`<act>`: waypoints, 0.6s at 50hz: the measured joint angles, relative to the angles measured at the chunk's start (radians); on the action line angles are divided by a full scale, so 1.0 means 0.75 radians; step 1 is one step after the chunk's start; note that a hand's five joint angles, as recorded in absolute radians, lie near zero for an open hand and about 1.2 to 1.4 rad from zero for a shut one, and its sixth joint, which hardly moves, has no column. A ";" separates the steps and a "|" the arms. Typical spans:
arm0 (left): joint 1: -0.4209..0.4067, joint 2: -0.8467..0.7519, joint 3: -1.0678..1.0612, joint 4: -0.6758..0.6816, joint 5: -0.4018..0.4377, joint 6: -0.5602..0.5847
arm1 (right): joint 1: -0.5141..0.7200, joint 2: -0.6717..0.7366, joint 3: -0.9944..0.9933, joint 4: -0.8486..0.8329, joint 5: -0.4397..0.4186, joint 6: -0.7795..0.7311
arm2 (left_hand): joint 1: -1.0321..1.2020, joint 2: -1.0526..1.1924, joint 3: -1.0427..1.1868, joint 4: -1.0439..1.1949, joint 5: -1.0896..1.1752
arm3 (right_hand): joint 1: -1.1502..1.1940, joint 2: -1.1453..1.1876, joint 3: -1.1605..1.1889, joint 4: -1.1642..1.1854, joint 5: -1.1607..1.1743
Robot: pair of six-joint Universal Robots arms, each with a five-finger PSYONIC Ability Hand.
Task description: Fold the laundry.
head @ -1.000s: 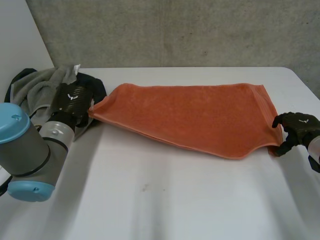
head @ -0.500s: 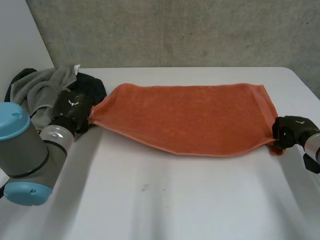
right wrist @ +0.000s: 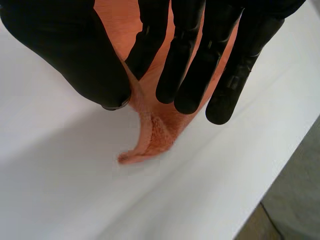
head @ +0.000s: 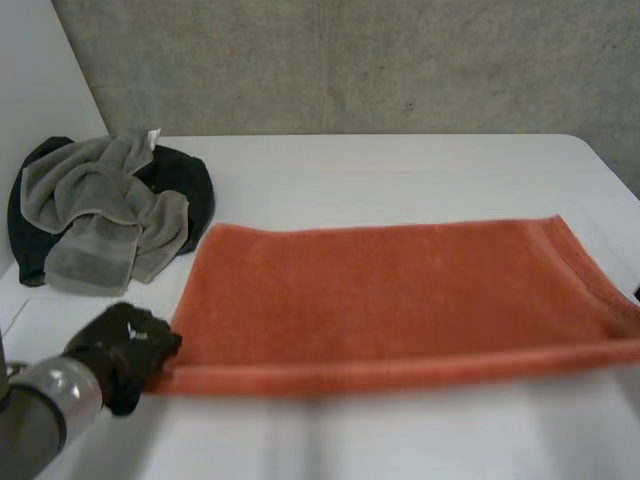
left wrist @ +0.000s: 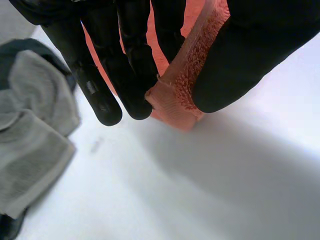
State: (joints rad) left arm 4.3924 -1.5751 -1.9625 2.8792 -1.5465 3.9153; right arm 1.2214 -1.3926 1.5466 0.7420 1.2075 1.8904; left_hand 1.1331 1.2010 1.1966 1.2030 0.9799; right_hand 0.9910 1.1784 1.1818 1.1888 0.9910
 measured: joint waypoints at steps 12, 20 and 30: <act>-0.056 -0.130 0.139 0.219 -0.013 -0.014 | 0.115 0.106 -0.032 -0.301 0.071 0.089 | 0.000 0.000 0.000 0.000 0.000 | 0.000 0.000 0.000 0.000 0.000; -0.065 -0.403 0.358 0.532 -0.047 -0.112 | 0.355 0.307 -0.204 -0.621 0.229 0.233 | 0.000 0.000 0.000 0.000 0.000 | 0.000 0.000 0.000 0.000 0.008; -0.100 -0.819 0.753 0.679 -0.201 -0.189 | 0.491 0.646 -0.541 -0.771 0.412 0.239 | 0.000 0.000 0.000 0.000 0.000 | 0.000 0.000 0.000 0.000 0.009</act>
State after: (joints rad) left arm 4.3178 -2.1896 -1.3976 3.3887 -1.6974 3.7739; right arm 1.5899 -0.9081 1.1411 0.1635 1.5164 2.0695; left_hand 1.1331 1.2010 1.1966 1.2030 0.9799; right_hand 0.9910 1.1785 1.1818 1.1889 0.9975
